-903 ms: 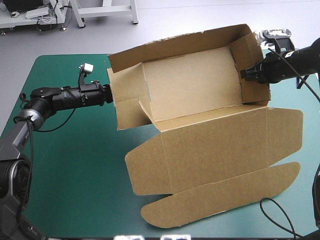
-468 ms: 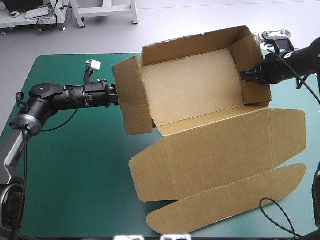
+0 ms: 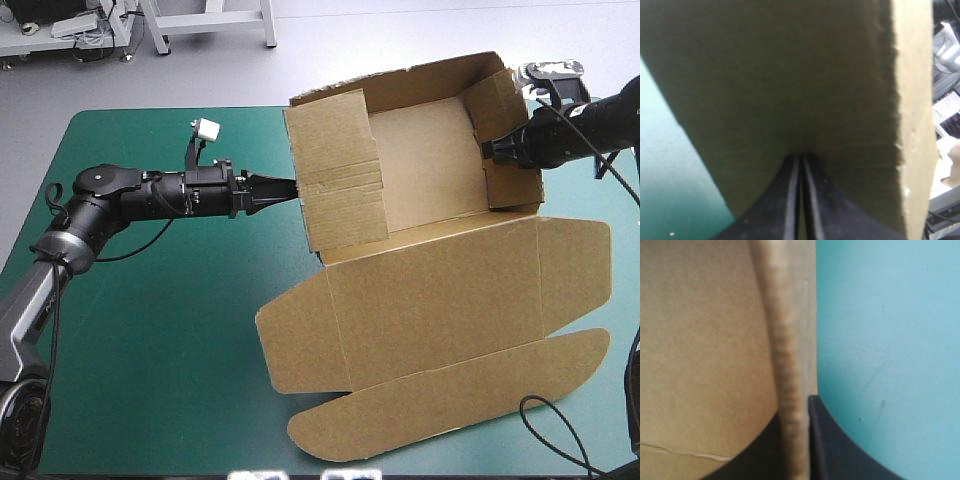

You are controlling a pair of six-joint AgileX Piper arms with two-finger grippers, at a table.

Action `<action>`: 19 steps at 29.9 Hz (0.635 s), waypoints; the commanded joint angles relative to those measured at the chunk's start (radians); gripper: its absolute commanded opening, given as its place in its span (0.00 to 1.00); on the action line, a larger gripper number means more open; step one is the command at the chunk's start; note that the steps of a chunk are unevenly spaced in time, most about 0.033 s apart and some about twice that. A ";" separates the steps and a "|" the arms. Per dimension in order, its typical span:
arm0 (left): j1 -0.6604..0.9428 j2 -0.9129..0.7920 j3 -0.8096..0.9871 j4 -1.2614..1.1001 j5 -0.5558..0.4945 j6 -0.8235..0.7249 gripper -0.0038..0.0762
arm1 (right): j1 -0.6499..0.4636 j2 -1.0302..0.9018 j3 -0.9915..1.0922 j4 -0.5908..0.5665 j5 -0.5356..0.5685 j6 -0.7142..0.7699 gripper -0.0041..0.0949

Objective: Fold the box

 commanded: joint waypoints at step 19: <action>-0.049 -0.045 -0.149 -0.114 0.101 -0.042 0.59 | 0.040 -0.046 -0.030 0.030 -0.059 0.044 0.03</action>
